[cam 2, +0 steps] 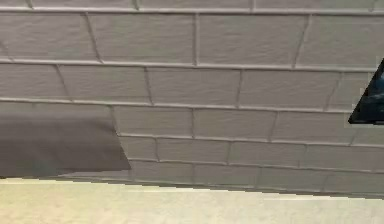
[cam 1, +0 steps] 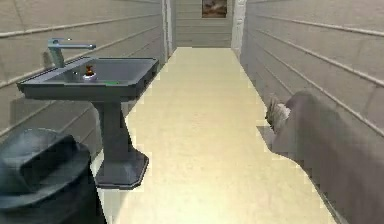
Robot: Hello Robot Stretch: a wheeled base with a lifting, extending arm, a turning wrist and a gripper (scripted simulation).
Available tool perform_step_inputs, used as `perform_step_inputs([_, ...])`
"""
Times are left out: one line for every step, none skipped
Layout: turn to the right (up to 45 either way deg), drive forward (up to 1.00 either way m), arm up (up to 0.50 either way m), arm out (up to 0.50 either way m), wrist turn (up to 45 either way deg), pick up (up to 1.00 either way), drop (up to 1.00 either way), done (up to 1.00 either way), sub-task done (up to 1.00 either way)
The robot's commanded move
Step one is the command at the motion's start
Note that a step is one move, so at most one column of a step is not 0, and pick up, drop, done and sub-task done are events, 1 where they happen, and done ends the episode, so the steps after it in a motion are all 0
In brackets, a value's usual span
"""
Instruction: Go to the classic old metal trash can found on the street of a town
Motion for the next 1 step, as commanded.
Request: perform_step_inputs([-42.0,0.00,0.00,0.00,0.0,0.00,0.00,0.00,0.00])
